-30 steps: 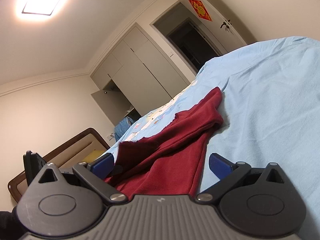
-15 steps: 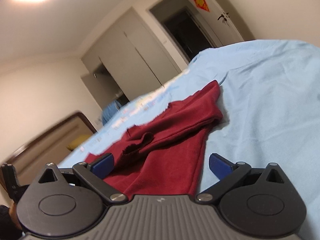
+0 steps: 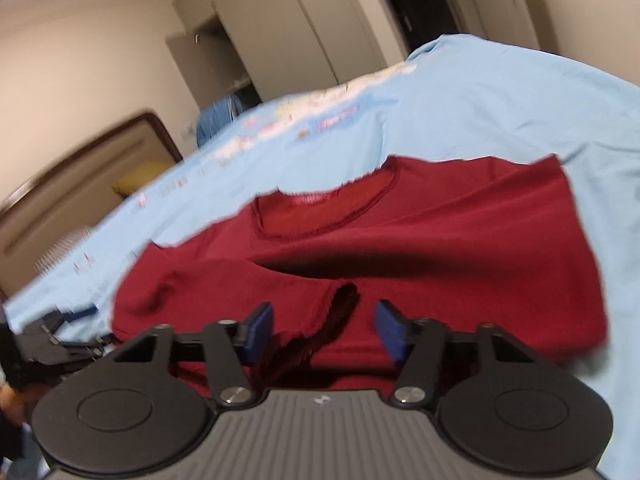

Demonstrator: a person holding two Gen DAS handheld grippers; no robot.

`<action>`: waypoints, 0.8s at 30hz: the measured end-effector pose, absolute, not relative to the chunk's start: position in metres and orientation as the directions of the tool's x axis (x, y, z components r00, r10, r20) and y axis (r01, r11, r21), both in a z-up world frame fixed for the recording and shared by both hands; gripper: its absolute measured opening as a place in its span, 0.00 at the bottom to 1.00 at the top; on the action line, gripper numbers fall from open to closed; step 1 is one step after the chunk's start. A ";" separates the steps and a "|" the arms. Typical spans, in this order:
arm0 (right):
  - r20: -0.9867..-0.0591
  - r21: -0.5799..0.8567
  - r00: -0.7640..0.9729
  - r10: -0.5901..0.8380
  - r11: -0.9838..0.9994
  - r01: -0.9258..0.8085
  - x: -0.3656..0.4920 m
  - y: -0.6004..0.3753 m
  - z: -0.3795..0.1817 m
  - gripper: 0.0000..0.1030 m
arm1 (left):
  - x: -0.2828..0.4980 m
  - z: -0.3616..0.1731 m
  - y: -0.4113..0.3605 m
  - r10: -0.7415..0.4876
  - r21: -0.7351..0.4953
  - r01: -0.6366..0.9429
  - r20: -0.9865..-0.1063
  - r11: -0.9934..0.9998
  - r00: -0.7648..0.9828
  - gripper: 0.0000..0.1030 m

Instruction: Fold small clothes

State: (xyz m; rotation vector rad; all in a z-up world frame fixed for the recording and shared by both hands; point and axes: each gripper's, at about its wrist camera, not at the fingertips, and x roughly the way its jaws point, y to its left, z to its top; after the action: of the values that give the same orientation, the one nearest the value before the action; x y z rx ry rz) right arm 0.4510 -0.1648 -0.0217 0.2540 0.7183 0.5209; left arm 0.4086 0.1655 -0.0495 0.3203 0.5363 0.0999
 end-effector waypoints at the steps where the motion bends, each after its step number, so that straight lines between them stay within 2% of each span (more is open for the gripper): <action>1: -0.568 0.369 0.626 0.534 0.845 -0.386 0.454 -0.159 -0.022 0.35 | 0.411 -0.050 0.165 0.173 0.336 -0.002 -0.482 0.942 0.859 0.78; 2: -0.573 0.350 0.625 0.530 0.848 -0.399 0.455 -0.154 -0.021 0.17 | 0.413 -0.050 0.164 0.167 0.343 0.009 -0.479 0.939 0.862 0.73; 3: -0.570 0.342 0.626 0.532 0.847 -0.407 0.456 -0.151 -0.019 0.14 | 0.415 -0.050 0.165 0.160 0.352 0.021 -0.476 0.936 0.865 0.66; 4: -0.558 0.341 0.632 0.537 0.843 -0.416 0.456 -0.150 -0.017 0.12 | 0.417 -0.050 0.164 0.157 0.364 0.030 -0.472 0.931 0.868 0.62; 6: -0.532 0.334 0.650 0.542 0.841 -0.426 0.455 -0.150 -0.012 0.11 | 0.419 -0.049 0.161 0.152 0.388 0.044 -0.462 0.921 0.874 0.46; 7: -0.524 0.335 0.657 0.543 0.840 -0.426 0.457 -0.150 -0.009 0.11 | 0.420 -0.048 0.160 0.141 0.391 0.057 -0.458 0.919 0.877 0.41; 9: -0.508 0.348 0.660 0.553 0.833 -0.429 0.457 -0.152 -0.006 0.11 | 0.419 -0.046 0.154 0.120 0.405 0.076 -0.438 0.911 0.891 0.21; 11: -0.509 0.335 0.663 0.549 0.836 -0.435 0.457 -0.152 -0.005 0.11 | 0.417 -0.042 0.148 0.122 0.421 0.075 -0.421 0.904 0.899 0.09; 13: -0.516 0.317 0.665 0.541 0.841 -0.439 0.456 -0.150 -0.006 0.11 | 0.417 -0.038 0.147 0.143 0.390 0.037 -0.423 0.920 0.895 0.08; 15: -0.521 0.321 0.660 0.542 0.840 -0.437 0.455 -0.150 -0.008 0.10 | 0.415 -0.033 0.154 0.175 0.309 -0.034 -0.442 0.951 0.880 0.07; 20: -0.559 0.295 0.629 0.540 0.839 -0.457 0.449 -0.138 -0.024 0.10 | 0.411 -0.040 0.191 0.116 -0.062 -0.189 -0.596 0.980 0.795 0.07; 24: -0.554 0.302 0.632 0.542 0.838 -0.454 0.448 -0.140 -0.028 0.10 | 0.408 -0.039 0.201 0.074 -0.152 -0.204 -0.600 0.967 0.797 0.10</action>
State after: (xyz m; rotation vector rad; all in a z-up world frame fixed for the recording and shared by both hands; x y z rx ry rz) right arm 0.4478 -0.1403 -0.0283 0.1386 0.6790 0.5715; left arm 0.4081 0.2006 -0.0391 -0.2138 0.6325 0.1500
